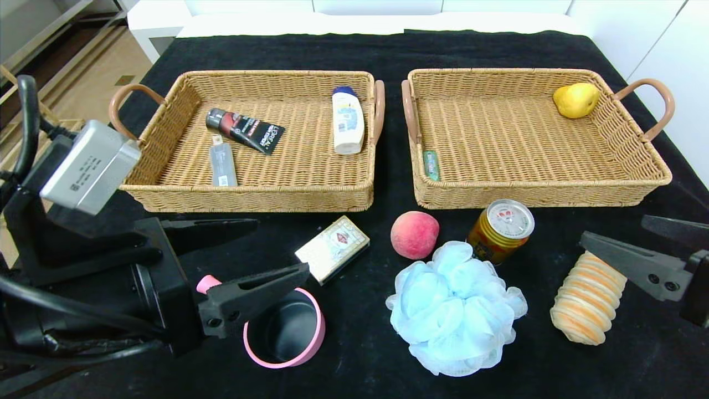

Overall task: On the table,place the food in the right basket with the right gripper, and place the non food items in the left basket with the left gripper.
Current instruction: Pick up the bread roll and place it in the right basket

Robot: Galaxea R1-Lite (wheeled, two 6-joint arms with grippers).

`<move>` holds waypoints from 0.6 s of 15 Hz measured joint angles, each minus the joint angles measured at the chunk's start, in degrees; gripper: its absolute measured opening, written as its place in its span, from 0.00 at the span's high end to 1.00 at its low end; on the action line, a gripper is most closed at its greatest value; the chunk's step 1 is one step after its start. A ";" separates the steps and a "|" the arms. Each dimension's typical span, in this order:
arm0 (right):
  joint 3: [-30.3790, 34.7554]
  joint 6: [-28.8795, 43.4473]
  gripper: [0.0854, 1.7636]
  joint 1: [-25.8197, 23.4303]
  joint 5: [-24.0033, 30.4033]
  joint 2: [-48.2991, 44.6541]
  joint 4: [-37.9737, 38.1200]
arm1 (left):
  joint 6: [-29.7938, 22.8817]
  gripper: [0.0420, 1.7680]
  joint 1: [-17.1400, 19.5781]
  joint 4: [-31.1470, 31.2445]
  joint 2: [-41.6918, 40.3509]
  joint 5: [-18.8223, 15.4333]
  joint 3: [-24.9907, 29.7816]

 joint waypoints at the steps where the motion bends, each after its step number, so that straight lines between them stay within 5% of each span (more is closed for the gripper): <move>1: -0.10 0.00 0.03 -0.11 -1.01 0.09 0.30 | -0.01 0.03 0.06 -0.02 -0.05 0.00 0.37; 4: -1.73 1.33 0.03 -1.57 -5.05 0.59 2.97 | -0.01 0.03 0.20 -0.16 -0.59 0.09 0.91; 9: -14.80 18.48 0.03 -3.75 -9.86 3.56 27.77 | 0.02 0.03 0.56 -0.09 -1.99 0.06 1.07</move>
